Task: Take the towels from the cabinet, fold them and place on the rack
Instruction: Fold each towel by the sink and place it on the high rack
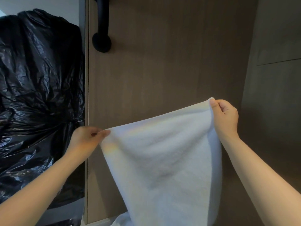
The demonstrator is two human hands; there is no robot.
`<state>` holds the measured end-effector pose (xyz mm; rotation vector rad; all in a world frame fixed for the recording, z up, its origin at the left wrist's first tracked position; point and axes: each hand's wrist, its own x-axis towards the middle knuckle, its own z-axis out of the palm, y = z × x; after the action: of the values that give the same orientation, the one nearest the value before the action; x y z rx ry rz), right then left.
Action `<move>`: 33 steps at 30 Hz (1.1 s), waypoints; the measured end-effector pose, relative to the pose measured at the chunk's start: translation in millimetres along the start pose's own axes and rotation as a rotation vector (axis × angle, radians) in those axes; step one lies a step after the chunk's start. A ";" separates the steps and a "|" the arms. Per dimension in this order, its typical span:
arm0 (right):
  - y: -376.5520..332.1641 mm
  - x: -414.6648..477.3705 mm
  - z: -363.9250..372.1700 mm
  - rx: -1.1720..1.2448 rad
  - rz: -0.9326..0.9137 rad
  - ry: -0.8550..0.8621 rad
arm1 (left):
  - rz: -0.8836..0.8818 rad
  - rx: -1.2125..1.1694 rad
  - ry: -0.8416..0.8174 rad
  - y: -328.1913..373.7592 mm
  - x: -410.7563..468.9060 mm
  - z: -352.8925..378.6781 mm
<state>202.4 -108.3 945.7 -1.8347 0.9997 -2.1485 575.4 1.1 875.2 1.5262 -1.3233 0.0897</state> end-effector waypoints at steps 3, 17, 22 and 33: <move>4.4 -1.5 -0.6 0.007 0.055 0.037 | -0.006 -0.055 0.109 8.4 9.9 -1.9; 5.1 -14.0 3.5 0.046 0.119 0.157 | 0.050 -0.104 0.301 32.3 16.0 -4.1; 1.0 -18.6 6.1 0.006 0.089 0.161 | 0.104 -0.106 0.312 37.2 13.1 -3.4; 20.9 -30.6 4.4 -0.168 0.133 0.177 | -0.303 -0.487 0.187 29.7 15.6 1.8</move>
<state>207.6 -110.5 908.8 -1.6119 1.3373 -2.2363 558.2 -5.3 903.2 1.2451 -0.8720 -0.2598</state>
